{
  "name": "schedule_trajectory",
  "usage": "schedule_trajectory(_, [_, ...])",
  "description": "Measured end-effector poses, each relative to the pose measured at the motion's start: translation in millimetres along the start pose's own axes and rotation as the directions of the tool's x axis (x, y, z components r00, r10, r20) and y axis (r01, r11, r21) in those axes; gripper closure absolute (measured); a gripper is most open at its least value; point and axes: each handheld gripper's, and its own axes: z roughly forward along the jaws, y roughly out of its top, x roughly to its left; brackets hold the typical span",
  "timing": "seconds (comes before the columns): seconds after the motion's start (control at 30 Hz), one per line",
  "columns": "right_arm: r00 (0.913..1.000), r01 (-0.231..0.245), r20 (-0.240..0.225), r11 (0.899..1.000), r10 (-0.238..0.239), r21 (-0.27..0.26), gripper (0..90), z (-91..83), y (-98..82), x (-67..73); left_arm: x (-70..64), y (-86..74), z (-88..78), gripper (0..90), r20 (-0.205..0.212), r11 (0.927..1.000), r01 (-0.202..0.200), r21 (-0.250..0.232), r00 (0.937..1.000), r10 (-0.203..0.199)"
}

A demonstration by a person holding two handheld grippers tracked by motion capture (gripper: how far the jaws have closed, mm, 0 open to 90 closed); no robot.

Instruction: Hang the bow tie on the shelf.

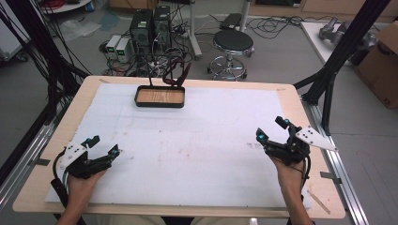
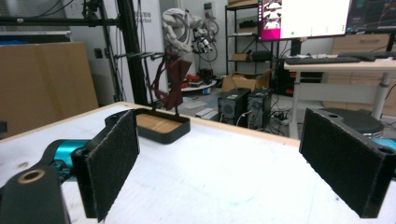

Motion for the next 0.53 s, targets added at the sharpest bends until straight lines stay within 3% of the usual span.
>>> schedule_trajectory(0.23, [0.9999,-0.008,0.008,1.000,0.008,0.025,11.1,-3.8,-22.6,3.2,-0.5,-0.1,0.0,18.4,0.000,1.0000,-0.001,0.000,1.0000,0.001])
schedule_trajectory(0.33, [0.9997,-0.007,0.022,0.998,0.006,0.067,11.1,-3.2,-36.5,4.6,-0.3,-0.1,-0.2,18.3,0.001,1.0000,-0.001,-0.002,1.0000,0.001])
schedule_trajectory(0.53, [0.9994,-0.011,0.035,0.997,0.008,0.071,11.1,-7.9,-40.7,5.0,-1.1,-0.2,0.5,18.0,-0.003,1.0000,-0.006,0.003,1.0000,0.006])
